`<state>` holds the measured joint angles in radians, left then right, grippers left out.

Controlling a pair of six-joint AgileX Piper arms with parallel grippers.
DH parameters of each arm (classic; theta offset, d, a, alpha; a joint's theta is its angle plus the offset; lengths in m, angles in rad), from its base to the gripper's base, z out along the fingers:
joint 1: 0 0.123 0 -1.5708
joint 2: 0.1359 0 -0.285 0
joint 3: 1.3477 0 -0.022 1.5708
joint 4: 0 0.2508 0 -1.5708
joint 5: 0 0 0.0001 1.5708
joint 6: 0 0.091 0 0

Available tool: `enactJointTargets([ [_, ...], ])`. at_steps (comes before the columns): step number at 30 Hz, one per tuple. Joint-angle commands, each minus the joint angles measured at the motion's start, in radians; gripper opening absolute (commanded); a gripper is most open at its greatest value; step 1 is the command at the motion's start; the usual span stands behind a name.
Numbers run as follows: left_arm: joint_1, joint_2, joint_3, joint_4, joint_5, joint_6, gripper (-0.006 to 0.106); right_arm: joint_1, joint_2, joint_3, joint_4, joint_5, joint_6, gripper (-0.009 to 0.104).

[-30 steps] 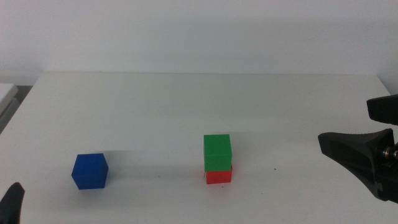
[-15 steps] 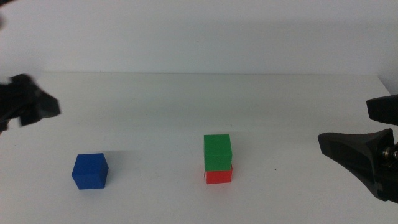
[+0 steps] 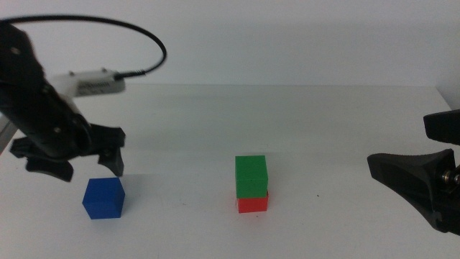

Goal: Stack red cubes first, then green, then blue cubes in a specific spot.

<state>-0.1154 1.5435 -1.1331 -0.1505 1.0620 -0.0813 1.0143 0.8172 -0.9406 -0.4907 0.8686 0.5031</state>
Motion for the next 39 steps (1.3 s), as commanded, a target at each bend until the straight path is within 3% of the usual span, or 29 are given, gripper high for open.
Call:
enactJointTargets([
  [1,-0.015,0.045,-0.008,0.013,-0.024,0.004,0.094,0.003,-0.005,0.003,-0.005,-0.009,-0.004,0.093],
  [16,-0.015,0.237,0.015,0.062,-0.168,0.002,0.094,0.003,-0.005,0.003,-0.005,-0.009,-0.004,0.093],
  [19,-0.015,0.270,0.016,0.062,-0.170,0.004,0.090,0.003,-0.005,0.003,-0.005,-0.009,-0.004,0.093],
  [21,-0.015,0.273,0.024,0.062,-0.194,0.003,0.082,0.003,-0.005,0.003,-0.005,-0.009,-0.004,0.093],
  [24,-0.015,0.271,0.025,0.055,-0.193,-0.011,0.057,0.003,-0.005,0.003,-0.005,-0.009,-0.004,0.093],
  [27,-0.015,0.257,0.025,0.018,-0.143,-0.039,0.019,0.003,-0.005,0.003,-0.005,-0.009,-0.004,0.093],
  [29,-0.031,0.223,0.012,-0.064,-0.088,-0.055,-0.002,0.003,-0.005,0.003,-0.005,-0.009,-0.004,0.093],
  [31,-0.084,0.178,-0.036,-0.082,-0.046,-0.094,-0.002,0.003,-0.005,0.003,-0.005,-0.009,-0.004,0.093],
  [32,-0.133,0.156,-0.084,-0.049,-0.025,-0.147,-0.002,0.003,-0.005,0.003,-0.005,-0.009,-0.004,0.093],
  [36,-0.377,0.161,-0.363,0.219,0.128,-0.414,-0.002,0.003,-0.005,0.003,-0.005,-0.009,-0.004,0.093],
  [39,-0.527,0.223,-0.557,0.288,0.159,-0.568,-0.002,0.003,-0.005,0.003,-0.005,-0.009,-0.004,0.093],
])
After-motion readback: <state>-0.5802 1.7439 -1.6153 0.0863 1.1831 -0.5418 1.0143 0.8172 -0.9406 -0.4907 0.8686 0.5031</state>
